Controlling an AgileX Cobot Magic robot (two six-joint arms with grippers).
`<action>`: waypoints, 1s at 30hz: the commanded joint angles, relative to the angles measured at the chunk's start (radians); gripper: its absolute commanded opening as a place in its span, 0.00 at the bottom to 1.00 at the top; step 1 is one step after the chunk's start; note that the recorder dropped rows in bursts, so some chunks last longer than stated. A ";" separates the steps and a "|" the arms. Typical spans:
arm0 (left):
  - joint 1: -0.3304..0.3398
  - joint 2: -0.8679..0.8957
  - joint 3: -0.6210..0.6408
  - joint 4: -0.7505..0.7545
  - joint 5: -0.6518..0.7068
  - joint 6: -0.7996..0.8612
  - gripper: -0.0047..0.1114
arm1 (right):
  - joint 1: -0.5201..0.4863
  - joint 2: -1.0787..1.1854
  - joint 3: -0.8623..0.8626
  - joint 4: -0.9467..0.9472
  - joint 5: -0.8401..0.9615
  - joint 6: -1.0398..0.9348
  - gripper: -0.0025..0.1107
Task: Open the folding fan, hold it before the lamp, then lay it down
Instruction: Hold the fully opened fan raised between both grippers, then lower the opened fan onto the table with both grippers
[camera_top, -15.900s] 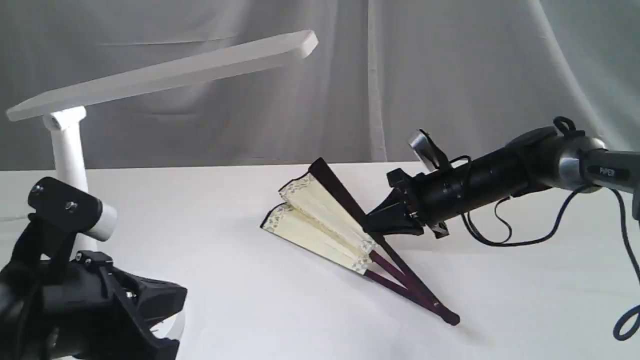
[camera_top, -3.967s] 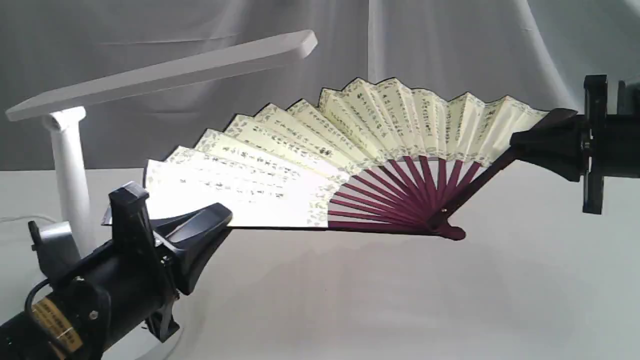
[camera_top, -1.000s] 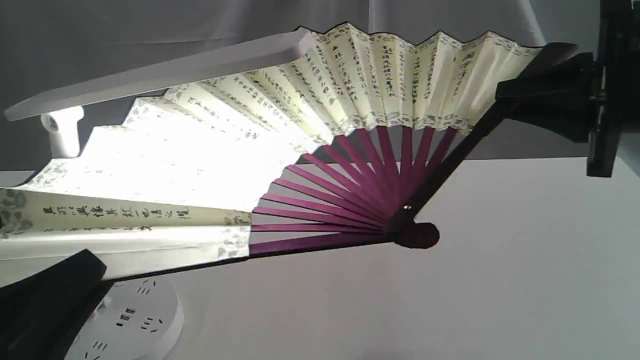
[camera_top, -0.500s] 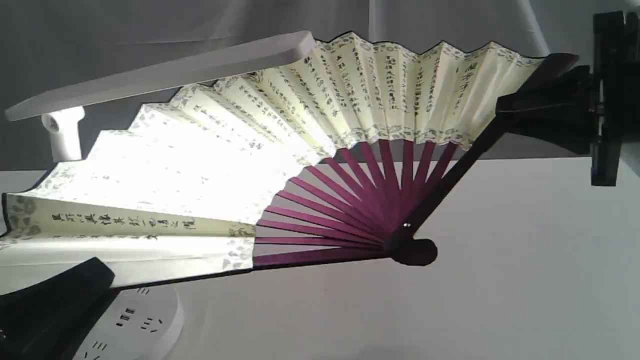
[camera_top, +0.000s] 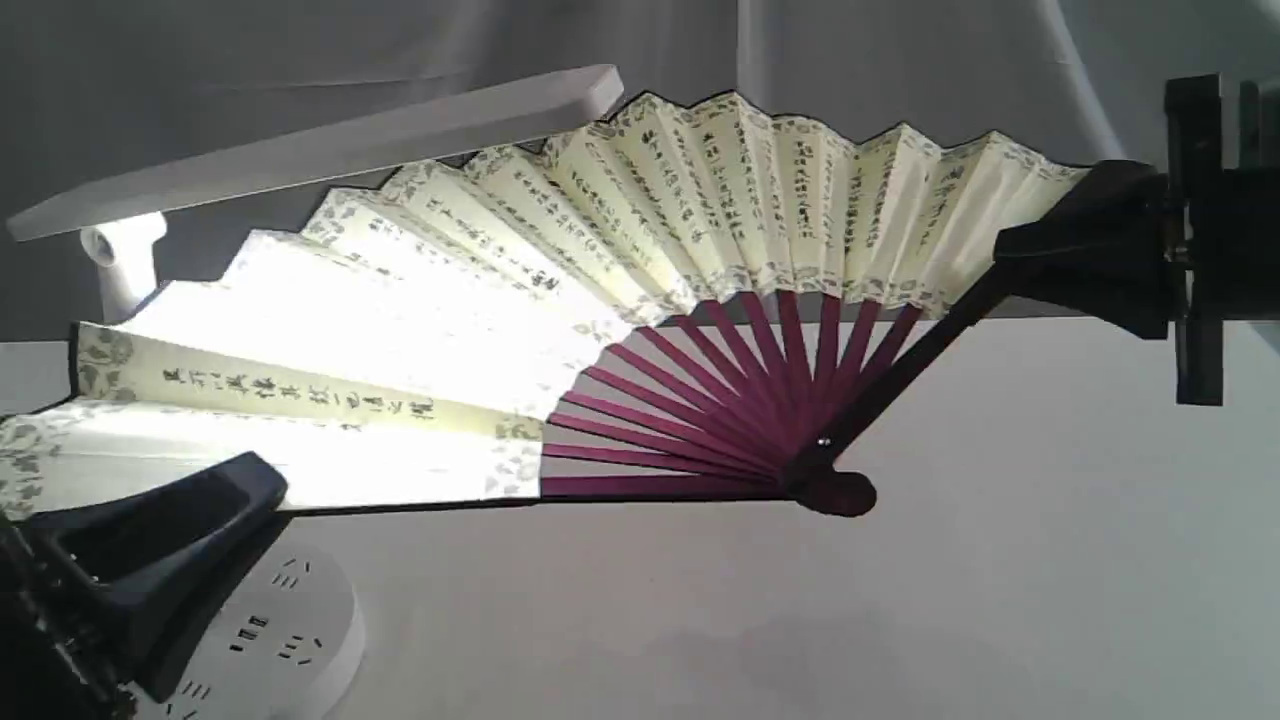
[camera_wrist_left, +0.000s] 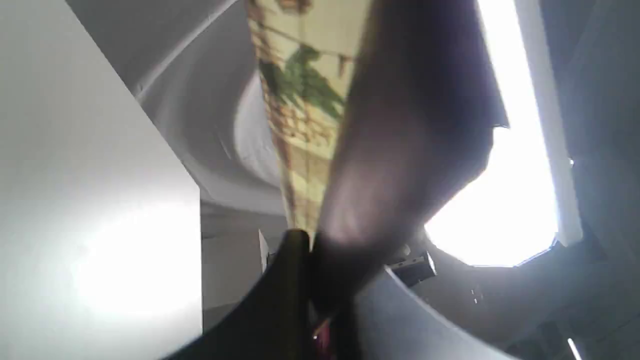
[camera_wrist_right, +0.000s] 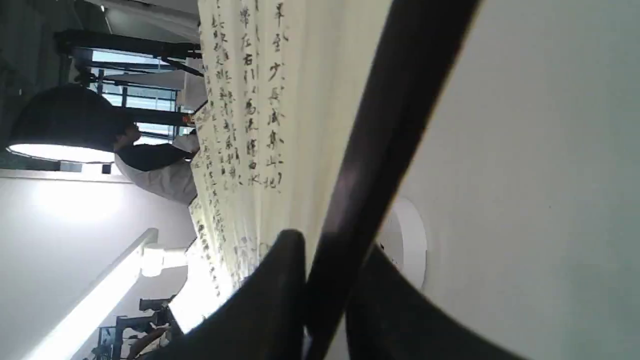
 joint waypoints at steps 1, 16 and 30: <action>-0.001 0.062 -0.014 -0.054 -0.119 -0.001 0.04 | -0.012 0.020 0.000 -0.076 -0.070 -0.055 0.02; -0.001 0.335 -0.047 -0.069 -0.302 -0.017 0.04 | -0.014 0.099 0.000 -0.067 -0.171 -0.057 0.02; -0.001 0.574 -0.242 -0.046 -0.304 -0.015 0.04 | -0.091 0.217 0.000 -0.041 -0.203 -0.077 0.02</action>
